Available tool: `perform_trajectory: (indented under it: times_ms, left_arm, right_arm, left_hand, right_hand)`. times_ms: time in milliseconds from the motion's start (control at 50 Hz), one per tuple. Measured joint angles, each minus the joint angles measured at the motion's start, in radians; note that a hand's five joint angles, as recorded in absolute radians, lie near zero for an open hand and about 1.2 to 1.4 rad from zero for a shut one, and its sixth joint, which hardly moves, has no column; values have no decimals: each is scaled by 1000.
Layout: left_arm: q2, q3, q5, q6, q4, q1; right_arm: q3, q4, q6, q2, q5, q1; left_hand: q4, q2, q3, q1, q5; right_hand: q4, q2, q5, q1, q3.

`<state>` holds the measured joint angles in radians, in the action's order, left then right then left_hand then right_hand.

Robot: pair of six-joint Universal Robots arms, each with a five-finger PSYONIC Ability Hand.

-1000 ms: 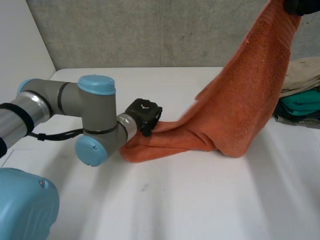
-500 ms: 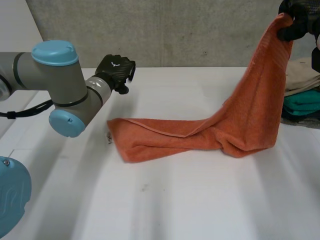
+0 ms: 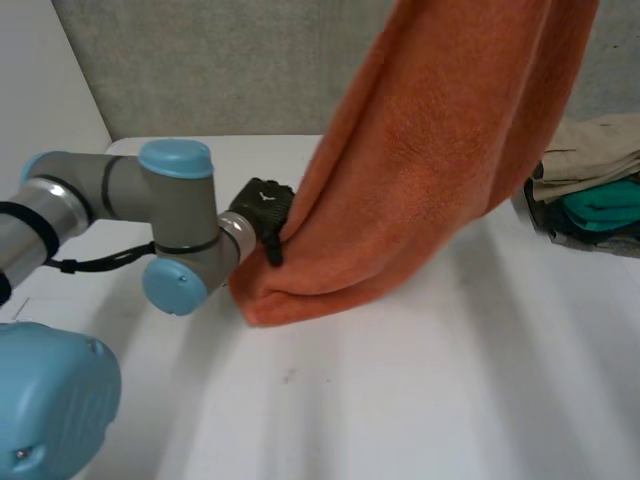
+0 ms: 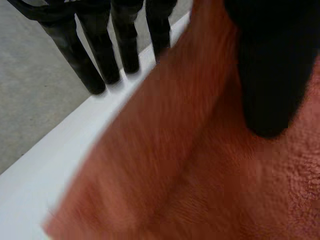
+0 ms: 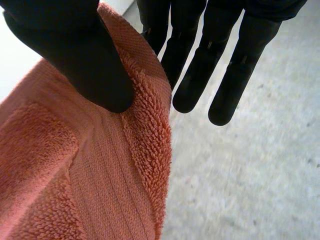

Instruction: Fold the laundry.

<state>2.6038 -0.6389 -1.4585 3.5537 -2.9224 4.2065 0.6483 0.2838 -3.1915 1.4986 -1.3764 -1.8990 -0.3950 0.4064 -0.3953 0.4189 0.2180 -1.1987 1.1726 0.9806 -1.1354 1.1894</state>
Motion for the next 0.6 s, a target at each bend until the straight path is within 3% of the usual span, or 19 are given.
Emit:
perform_trajectory:
  times_ms: [20,40,80,180,240,420,500,600]
  left_arm:
    - [3,3,-3,0,3,-3]
    - [11,18,-21,2,16,-16]
    - [14,32,-44,4,31,-24]
    - [-25,34,-122,10,52,2]
    - [-118,-11,-158,24,51,67]
    - [-351,-176,10,80,-67,217]
    - [-373,-130,25,86,-203,252]
    - [-328,68,-53,62,-329,253]
  right_arm:
    - [-10,4,-3,0,-1,1]
    - [-39,17,-13,1,-5,5]
    - [-64,28,-28,-1,-10,18]
    - [-32,43,-43,-27,-11,68]
    - [79,44,-26,-76,-2,112]
    - [332,-42,147,-283,-4,129]
    - [297,-165,202,-421,-46,96]
    - [73,-414,213,-602,-125,52]
  left_hand:
    - [0,0,0,0,0]
    - [-365,372,-361,429,359]
    - [-715,713,-709,754,705]
    - [-796,785,-788,757,758]
    - [-796,785,-788,757,758]
    - [-797,788,-790,757,758]
    - [-797,788,-790,757,758]
    - [-797,788,-790,757,758]
  right_hand:
    - [0,0,0,0,0]
    - [0,0,0,0,0]
    - [0,0,0,0,0]
    - [0,0,0,0,0]
    - [0,0,11,0,0]
    - [0,0,11,0,0]
    - [0,0,11,0,2]
    - [-1,0,11,0,3]
